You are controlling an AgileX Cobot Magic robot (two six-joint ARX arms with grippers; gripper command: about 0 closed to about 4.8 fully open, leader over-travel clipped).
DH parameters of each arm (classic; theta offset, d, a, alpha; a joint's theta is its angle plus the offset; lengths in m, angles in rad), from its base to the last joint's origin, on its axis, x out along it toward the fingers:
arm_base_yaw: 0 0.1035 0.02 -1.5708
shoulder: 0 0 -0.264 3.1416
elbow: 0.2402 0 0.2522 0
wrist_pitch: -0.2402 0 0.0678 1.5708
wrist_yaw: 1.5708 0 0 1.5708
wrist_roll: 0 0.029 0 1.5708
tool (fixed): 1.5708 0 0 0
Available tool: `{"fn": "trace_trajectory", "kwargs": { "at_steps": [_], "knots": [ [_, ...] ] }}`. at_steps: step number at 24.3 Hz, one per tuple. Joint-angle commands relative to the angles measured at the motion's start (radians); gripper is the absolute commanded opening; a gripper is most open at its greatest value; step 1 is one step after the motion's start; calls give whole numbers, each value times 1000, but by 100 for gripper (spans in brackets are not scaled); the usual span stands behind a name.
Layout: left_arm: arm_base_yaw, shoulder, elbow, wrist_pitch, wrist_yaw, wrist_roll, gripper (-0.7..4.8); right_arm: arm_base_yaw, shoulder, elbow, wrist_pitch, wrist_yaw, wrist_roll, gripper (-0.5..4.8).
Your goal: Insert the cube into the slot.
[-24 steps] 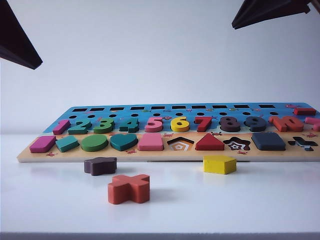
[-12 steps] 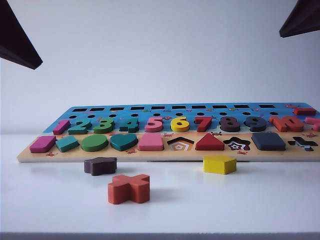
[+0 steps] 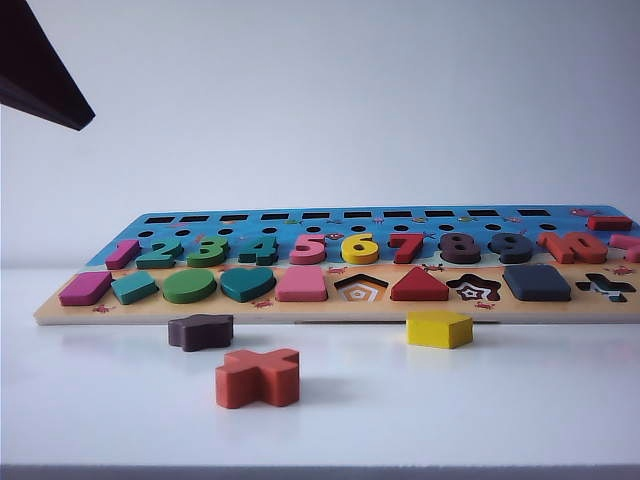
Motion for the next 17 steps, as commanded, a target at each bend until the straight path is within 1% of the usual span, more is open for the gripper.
{"fn": "trace_trajectory", "kwargs": {
  "at_steps": [1,3,11,17],
  "knots": [
    [2,0,5,22,-2,1,10,-50,-71,-40,14,-12,5,-5],
    [2,0,5,25,-2,1,10,-94,-138,-74,14,-13,6,-5],
    [14,-9,5,40,-3,5,10,-165,-241,-141,14,-11,5,-5],
    [80,-58,4,50,-3,6,9,-198,-286,-200,14,-6,5,-5]
  ]
}}
